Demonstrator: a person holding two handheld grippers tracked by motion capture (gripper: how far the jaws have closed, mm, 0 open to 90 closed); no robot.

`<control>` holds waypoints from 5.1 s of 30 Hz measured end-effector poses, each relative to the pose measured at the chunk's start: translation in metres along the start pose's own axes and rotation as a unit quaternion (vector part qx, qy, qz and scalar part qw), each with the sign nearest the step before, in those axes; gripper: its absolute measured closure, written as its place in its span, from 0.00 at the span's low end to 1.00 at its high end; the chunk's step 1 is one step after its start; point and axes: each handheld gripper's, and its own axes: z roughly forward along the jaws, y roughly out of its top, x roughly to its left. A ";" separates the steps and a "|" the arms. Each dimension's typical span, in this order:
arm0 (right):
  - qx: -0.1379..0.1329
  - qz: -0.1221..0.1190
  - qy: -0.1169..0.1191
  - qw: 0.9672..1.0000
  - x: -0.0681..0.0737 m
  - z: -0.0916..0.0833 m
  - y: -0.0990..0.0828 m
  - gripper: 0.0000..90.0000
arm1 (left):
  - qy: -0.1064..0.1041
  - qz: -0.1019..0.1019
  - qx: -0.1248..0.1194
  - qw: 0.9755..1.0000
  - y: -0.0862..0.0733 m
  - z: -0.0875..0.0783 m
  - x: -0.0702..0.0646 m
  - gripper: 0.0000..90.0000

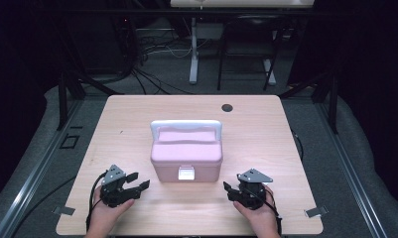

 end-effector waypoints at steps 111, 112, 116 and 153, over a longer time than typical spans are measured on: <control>-0.007 -0.026 -0.032 0.999 0.017 0.014 0.032 0.99 | -0.007 -0.024 -0.016 1.000 0.028 0.019 -0.013 0.97; -0.005 -0.026 -0.030 0.999 0.018 0.013 0.032 1.00 | -0.008 -0.024 -0.016 1.000 0.028 0.018 -0.013 0.97; 0.002 -0.033 -0.030 0.999 0.021 0.009 0.032 1.00 | -0.006 -0.024 -0.013 1.000 0.027 0.015 -0.017 0.99; 0.016 -0.044 -0.017 0.999 0.034 -0.016 0.016 1.00 | -0.020 -0.020 0.001 1.000 0.013 -0.005 -0.032 1.00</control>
